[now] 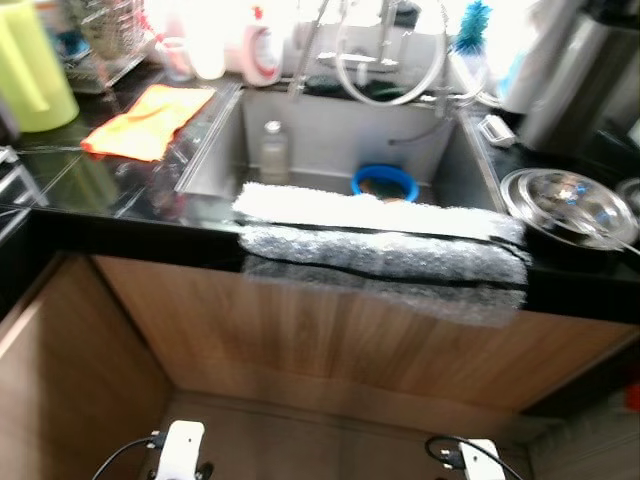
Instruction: Kitchen organization
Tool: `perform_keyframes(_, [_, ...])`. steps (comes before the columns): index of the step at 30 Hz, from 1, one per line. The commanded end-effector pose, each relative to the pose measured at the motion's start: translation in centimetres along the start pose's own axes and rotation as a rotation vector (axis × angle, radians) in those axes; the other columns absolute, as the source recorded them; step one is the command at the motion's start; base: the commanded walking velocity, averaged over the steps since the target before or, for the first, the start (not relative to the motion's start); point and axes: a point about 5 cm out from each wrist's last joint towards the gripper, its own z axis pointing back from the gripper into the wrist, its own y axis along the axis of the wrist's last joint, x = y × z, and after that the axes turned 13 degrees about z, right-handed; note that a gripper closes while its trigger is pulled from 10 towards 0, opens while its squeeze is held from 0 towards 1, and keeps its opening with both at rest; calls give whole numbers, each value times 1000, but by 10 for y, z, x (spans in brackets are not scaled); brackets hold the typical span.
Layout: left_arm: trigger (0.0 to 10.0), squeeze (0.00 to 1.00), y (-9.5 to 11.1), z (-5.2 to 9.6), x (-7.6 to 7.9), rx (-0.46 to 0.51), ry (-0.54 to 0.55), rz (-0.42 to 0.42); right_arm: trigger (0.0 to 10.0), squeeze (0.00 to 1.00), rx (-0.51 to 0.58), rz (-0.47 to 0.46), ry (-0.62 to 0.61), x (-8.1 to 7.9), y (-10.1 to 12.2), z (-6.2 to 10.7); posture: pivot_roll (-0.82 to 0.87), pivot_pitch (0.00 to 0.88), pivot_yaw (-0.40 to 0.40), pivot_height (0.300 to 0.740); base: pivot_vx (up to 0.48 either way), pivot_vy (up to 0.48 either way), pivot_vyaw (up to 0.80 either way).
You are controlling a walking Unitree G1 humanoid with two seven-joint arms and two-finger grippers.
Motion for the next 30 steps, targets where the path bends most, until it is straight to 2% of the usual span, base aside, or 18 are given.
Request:
perform_keyframes(1, [10000, 0, -7, 1, 1, -23, -7, -17, 10000, 0, -16, -9, -9, 0, -6, 1, 57, 0, -20, 740, 0, 0, 0])
perform_keyframes(7, [10000, 0, -14, 4, -6, -33, 2, -23, 10000, 0, -25, -2, 1, -8, -11, 2, 7, 0, -14, 740, 0, 0, 0])
perform_keyframes(14, [10000, 0, -11, 4, -5, -3, -18, -25, 10000, 0, 1, 9, 3, -10, -8, 1, -59, 0, -27, 740, 0, 0, 0])
perform_keyframes(18, [10000, 0, -7, 3, 0, 10, -35, -35, 10000, 0, 8, 24, -66, -2, -6, 2, -71, 0, -11, 740, 0, 0, 0])
perform_keyframes(21, [10000, 0, -4, 1, 10, 27, -62, -41, 10000, 0, 31, -72, -124, 7, -4, 3, -84, 0, -4, 740, 0, 0, 0])
perform_keyframes(26, [10000, 0, -2, 0, 15, 38, -75, -43, 10000, 0, 40, -94, -148, 13, -3, 4, -80, 0, -5, 740, 0, 0, 0])
perform_keyframes(28, [10000, 0, 5, -1, 26, 90, -94, -61, 10000, 0, 77, -107, -190, 23, 2, 5, -56, 0, -38, 740, 0, 0, 0])
perform_keyframes(30, [10000, 0, 7, -1, 27, 105, -90, -54, 10000, 0, 96, -117, -201, 25, 4, 5, -59, 0, -47, 740, 0, 0, 0])
